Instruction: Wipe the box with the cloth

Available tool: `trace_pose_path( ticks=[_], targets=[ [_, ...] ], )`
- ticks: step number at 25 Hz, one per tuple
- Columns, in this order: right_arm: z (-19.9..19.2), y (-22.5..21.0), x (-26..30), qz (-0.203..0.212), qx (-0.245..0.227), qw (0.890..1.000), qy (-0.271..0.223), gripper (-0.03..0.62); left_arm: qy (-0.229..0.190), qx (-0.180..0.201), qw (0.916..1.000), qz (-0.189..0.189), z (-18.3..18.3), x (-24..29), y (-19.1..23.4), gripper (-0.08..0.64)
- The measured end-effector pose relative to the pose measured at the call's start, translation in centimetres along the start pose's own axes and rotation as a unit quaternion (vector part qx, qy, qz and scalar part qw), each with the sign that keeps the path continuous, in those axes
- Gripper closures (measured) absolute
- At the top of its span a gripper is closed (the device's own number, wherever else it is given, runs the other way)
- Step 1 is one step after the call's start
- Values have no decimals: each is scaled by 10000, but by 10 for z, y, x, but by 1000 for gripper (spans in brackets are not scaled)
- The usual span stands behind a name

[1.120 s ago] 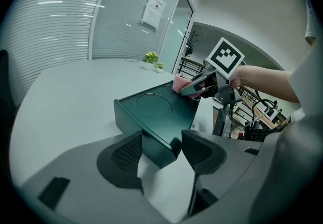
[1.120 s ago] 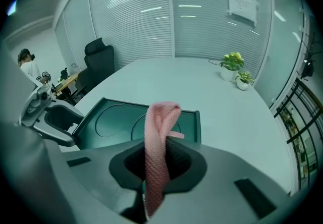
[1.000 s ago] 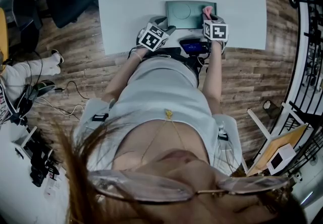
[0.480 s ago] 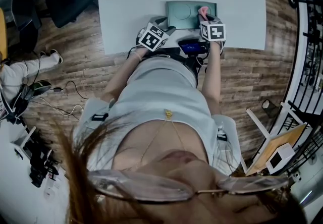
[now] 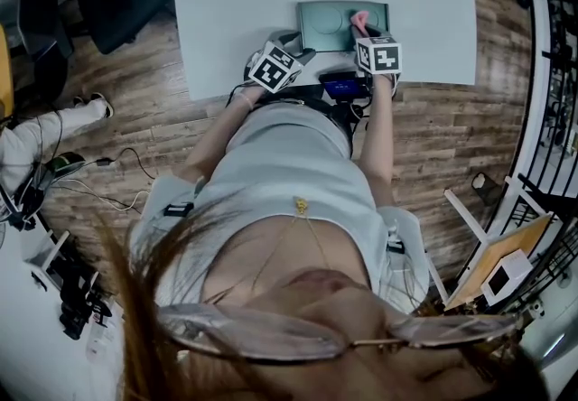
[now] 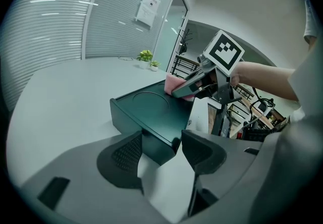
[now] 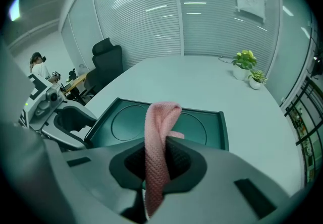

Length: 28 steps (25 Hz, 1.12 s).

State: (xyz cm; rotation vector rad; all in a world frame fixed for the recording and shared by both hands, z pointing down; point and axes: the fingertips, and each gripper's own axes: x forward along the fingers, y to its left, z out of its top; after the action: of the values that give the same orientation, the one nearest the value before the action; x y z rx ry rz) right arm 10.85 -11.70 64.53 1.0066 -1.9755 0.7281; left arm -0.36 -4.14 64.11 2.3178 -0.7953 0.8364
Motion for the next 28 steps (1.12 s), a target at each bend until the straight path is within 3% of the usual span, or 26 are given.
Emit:
trace_pose_path(
  ticks=[7,28],
  targets=[
    [7,14,0,181,242,9991,-304,552,54,63,9999,-139,-2,0,-2,314],
    [15,57,13,644,127,9978,-35,552,90,153,9994,-314,-1,3,-11,314]
  ],
)
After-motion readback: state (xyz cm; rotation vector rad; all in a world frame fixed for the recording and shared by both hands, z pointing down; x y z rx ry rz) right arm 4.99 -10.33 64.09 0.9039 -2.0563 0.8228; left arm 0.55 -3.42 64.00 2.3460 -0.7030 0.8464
